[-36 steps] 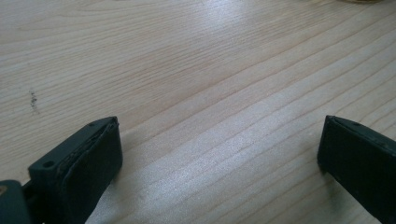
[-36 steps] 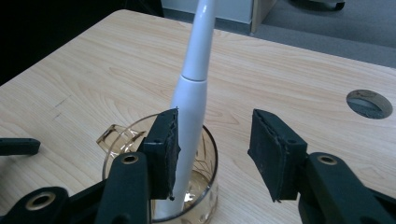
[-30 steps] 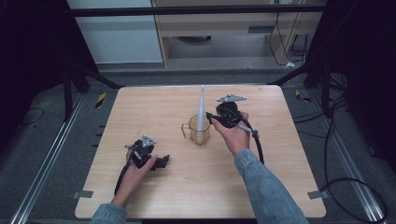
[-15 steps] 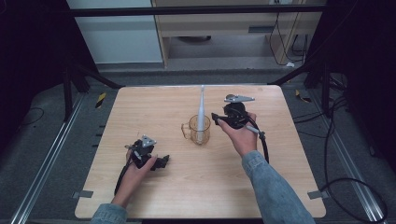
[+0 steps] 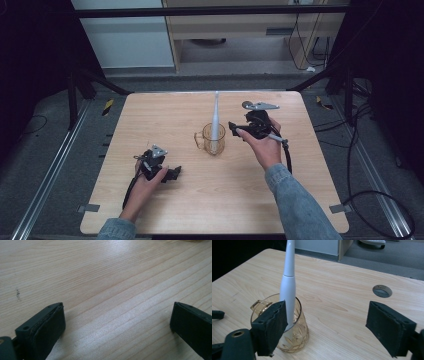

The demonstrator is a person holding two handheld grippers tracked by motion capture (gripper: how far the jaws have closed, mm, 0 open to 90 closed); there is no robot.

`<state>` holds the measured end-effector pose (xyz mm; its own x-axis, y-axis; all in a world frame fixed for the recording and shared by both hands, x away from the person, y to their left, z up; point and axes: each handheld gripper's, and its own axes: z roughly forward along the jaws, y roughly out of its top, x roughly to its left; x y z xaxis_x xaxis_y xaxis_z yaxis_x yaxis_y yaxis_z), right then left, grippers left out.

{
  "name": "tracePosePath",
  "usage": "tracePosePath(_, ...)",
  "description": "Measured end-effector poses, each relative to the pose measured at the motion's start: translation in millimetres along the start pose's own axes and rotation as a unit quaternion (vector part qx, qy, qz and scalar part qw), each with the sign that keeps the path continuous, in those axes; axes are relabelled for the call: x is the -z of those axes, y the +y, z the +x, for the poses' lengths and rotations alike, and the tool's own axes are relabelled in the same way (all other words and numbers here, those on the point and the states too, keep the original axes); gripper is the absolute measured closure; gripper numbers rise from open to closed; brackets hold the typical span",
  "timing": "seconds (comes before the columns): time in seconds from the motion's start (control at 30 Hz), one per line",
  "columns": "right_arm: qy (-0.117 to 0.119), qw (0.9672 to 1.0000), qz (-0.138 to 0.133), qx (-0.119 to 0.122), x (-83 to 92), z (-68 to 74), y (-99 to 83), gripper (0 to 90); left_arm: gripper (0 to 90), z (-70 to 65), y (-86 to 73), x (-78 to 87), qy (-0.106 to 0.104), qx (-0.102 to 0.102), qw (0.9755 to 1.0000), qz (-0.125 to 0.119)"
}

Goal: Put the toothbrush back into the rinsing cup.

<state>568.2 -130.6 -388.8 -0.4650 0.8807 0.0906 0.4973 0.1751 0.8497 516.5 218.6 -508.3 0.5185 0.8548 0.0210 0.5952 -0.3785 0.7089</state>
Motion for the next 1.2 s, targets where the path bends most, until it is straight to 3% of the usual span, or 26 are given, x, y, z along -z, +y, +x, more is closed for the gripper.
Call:
tracePosePath(0.13, -0.013, 0.9998, 0.008, 0.011, 4.0, -4.3, -1.7, 12.7, 0.0, 0.0, 0.0, 0.0, 0.000, 0.000, 1.0000, 0.000)
tracePosePath(0.5, -0.023, 0.9997, -0.002, 0.010, 24.8, -23.7, -10.9, 9.7, 0.0, 0.1, 0.0, 0.0, 0.000, 0.000, 1.0000, 0.000)
tracePosePath(0.77, -0.043, 0.9991, 0.001, 0.007, 35.7, -43.0, -22.2, 10.0, 0.0, 0.0, 0.0, 0.0, 0.000, 0.000, 1.0000, 0.000)
tracePosePath(1.2, -0.073, 0.9966, 0.037, -0.001, 39.9, -71.1, -48.1, 10.5, 0.0, 0.0, 0.0, 0.0, 0.000, 0.000, 1.0000, 0.000)
